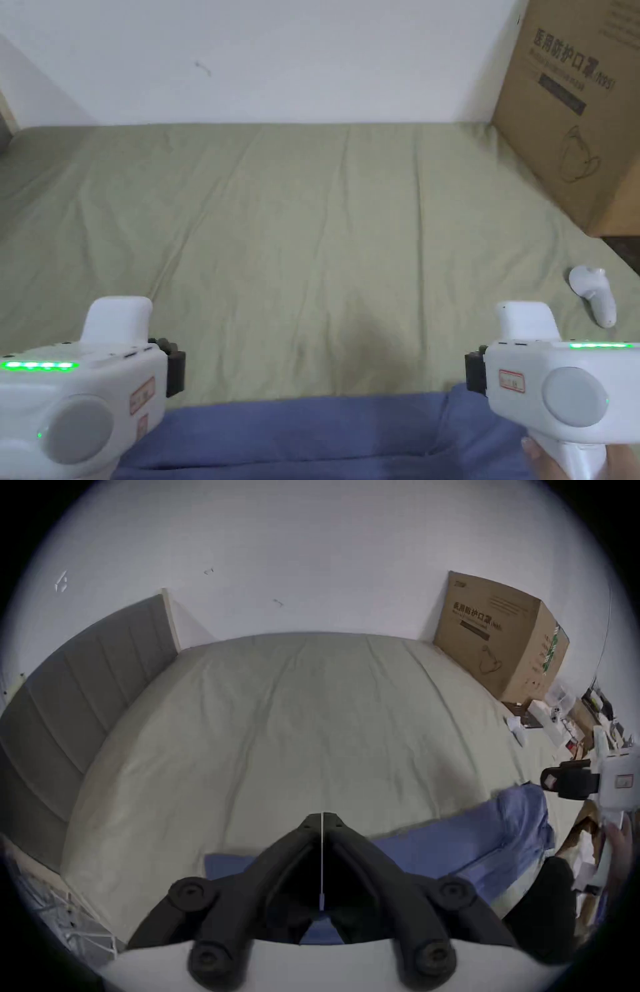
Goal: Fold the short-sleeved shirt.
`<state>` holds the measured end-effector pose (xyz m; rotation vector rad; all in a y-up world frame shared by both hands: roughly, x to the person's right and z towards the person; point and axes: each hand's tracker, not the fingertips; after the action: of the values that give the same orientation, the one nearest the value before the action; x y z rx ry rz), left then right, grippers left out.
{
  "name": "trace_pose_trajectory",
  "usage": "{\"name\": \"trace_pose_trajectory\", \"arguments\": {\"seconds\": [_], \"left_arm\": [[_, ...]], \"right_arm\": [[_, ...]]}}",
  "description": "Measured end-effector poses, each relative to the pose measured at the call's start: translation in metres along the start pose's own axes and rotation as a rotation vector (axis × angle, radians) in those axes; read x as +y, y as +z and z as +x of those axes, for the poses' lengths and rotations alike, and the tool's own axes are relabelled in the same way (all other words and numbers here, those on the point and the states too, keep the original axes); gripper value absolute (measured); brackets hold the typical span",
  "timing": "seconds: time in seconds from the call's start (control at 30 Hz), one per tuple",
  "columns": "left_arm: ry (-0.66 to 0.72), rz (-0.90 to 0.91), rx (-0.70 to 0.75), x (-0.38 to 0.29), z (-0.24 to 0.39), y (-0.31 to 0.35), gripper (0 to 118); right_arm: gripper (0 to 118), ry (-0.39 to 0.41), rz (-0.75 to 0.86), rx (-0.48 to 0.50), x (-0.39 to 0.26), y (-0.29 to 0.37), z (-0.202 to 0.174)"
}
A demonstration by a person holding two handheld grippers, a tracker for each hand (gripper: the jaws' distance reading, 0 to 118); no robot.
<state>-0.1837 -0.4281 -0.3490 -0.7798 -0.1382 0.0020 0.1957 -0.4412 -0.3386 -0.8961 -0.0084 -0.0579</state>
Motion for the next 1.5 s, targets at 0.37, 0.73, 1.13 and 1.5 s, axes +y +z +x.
{"name": "trace_pose_trajectory", "arguments": {"seconds": [0.37,0.73,1.13,1.5], "left_arm": [[0.593,-0.158,-0.77,-0.028,-0.141,-0.003,1],[0.754,-0.245,-0.801,-0.112,-0.257,-0.053,118],[0.775,-0.357,-1.045,-0.131,-0.209,-0.124,111],[0.534,-0.336,-0.564,-0.104,-0.188,-0.079,7]], "right_arm": [[0,0.015,-0.042,0.103,0.002,0.023,0.007],[0,-0.051,-0.112,0.103,-0.01,0.024,0.01],[0,0.047,-0.17,0.086,-0.004,0.022,-0.018],[0,0.06,-0.212,0.144,-0.002,0.006,-0.021]]}}
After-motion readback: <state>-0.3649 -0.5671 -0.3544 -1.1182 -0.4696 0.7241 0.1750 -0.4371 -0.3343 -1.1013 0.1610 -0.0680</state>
